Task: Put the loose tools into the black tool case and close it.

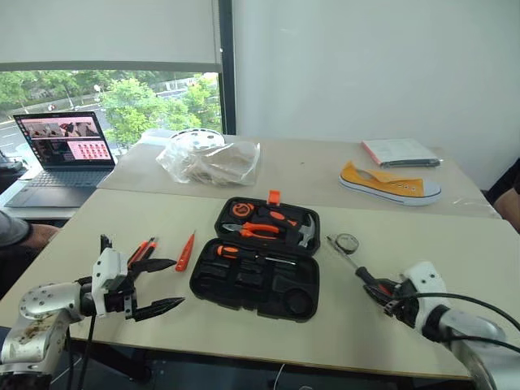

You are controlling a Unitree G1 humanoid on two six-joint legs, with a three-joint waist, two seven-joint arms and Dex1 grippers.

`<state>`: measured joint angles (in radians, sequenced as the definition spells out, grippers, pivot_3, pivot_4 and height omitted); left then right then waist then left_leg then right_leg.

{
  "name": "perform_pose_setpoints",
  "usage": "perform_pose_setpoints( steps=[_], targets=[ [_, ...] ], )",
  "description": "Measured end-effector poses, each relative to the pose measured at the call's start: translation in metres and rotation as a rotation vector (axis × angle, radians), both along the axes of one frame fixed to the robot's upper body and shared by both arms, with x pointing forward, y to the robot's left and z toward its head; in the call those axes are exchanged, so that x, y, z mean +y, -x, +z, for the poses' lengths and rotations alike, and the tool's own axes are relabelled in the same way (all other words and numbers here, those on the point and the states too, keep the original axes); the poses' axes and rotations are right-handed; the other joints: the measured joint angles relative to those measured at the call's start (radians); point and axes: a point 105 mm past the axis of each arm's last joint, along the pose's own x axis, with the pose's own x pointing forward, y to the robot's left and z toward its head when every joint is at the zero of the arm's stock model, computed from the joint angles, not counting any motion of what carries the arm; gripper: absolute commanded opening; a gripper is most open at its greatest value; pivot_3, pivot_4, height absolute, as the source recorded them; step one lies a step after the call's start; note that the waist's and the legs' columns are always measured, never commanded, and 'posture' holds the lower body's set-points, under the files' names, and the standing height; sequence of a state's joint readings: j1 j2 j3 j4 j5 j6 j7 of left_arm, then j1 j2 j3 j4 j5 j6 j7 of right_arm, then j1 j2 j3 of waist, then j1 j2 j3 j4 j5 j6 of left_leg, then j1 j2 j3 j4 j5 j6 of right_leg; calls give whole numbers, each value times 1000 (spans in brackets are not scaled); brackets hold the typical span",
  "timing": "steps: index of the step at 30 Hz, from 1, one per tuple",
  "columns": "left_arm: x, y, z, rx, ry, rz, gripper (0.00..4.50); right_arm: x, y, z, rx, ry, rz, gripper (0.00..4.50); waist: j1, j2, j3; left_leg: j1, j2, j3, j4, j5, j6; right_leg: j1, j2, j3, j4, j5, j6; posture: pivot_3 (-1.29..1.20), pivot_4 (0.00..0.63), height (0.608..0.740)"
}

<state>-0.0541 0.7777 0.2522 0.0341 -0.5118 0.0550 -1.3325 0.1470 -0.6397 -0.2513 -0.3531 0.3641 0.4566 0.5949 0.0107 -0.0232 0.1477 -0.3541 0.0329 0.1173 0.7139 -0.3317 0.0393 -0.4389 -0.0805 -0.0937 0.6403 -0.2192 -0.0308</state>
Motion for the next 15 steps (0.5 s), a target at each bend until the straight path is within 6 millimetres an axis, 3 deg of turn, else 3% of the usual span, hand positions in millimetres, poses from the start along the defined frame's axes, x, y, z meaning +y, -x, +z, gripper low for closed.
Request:
perform_pose_setpoints(
  steps=[3,5,9,15],
  targets=[
    [0,-1,0,3,2,8,4500,3,5,22,-106,-13,65,1046,-6,0,0,1,1,1,0,0,0,0,1,1,0,-1,1,0,150,740],
    [1,-1,-1,10,6,18,4500,18,8,36,-147,-22,201,1046,-11,0,0,2,1,1,0,0,0,0,2,2,0,-1,2,0,150,740],
    [7,1,-5,26,14,47,4500,76,-5,65,-183,9,526,1046,-28,0,1,3,2,1,0,-2,3,0,2,2,2,0,1,0,150,740],
    [15,4,-12,49,19,97,4500,145,-41,58,-15,75,677,1046,-24,0,1,1,3,0,-1,1,-1,-3,2,0,3,3,-8,0,150,740]
  ],
)
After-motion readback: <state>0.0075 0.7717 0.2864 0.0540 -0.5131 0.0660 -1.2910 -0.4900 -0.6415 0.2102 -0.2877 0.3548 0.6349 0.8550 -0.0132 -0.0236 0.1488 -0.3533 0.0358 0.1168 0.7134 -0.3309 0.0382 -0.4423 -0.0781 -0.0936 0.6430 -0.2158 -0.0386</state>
